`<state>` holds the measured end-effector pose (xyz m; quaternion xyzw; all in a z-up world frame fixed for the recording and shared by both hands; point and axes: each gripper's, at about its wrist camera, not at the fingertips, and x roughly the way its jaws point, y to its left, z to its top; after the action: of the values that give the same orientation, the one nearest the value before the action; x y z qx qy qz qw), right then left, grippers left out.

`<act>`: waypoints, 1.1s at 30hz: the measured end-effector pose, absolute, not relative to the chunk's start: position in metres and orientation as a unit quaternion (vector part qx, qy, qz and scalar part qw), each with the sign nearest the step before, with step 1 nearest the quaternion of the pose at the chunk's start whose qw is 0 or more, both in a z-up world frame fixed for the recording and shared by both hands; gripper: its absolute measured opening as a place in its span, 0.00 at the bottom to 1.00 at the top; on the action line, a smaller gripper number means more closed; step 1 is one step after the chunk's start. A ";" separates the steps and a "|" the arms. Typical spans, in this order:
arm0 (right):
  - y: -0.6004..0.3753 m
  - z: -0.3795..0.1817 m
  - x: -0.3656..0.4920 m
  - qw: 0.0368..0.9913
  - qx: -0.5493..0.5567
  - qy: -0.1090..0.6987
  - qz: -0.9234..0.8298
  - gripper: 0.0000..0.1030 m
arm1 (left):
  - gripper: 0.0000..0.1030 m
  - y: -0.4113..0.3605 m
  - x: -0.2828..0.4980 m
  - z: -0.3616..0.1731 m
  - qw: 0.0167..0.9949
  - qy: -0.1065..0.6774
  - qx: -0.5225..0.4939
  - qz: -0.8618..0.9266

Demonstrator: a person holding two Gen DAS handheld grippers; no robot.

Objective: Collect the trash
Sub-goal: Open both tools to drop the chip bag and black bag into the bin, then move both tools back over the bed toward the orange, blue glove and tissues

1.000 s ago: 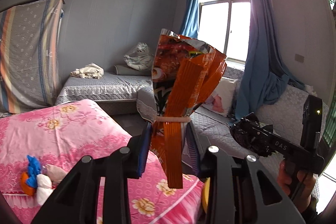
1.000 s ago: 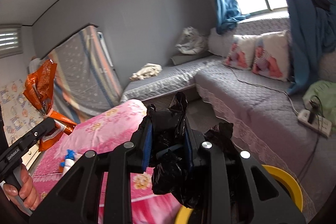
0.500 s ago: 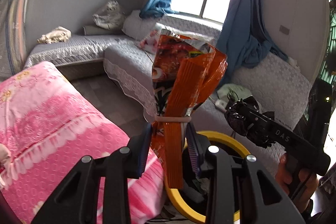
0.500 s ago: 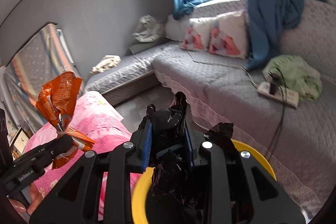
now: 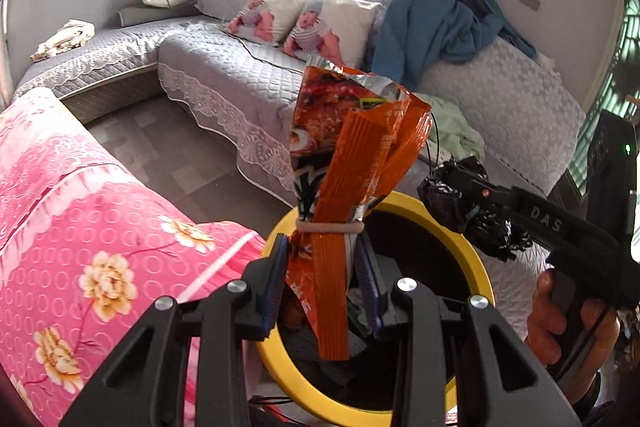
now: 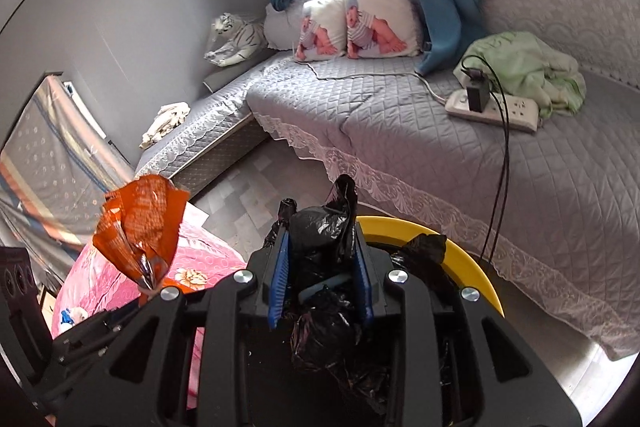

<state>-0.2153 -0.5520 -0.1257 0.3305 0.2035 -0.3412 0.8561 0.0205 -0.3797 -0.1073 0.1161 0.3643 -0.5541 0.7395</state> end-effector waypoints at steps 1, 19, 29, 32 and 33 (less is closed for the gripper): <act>-0.554 -0.128 -0.217 0.854 0.334 0.204 -0.343 0.28 | 0.31 -0.382 0.019 -0.110 0.737 0.366 0.119 -0.556; -0.562 -0.122 -0.234 0.837 0.349 0.186 -0.378 0.50 | 0.52 -0.365 0.040 -0.102 0.754 0.378 0.084 -0.530; -0.535 -0.093 -0.205 0.876 0.304 0.168 -0.334 0.50 | 0.52 -0.306 0.080 -0.066 0.811 0.330 0.041 -0.481; -0.518 -0.079 -0.182 0.893 0.285 0.167 -0.305 0.51 | 0.53 -0.278 0.094 -0.055 0.831 0.312 0.032 -0.460; -0.512 -0.074 -0.173 0.900 0.278 0.166 -0.292 0.51 | 0.54 -0.269 0.099 -0.051 0.837 0.307 0.029 -0.452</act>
<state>-0.1729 -0.5119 -0.0736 0.2783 0.1661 -0.2919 0.8999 0.0988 -0.2686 -0.0508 0.0291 0.3069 -0.4523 0.8369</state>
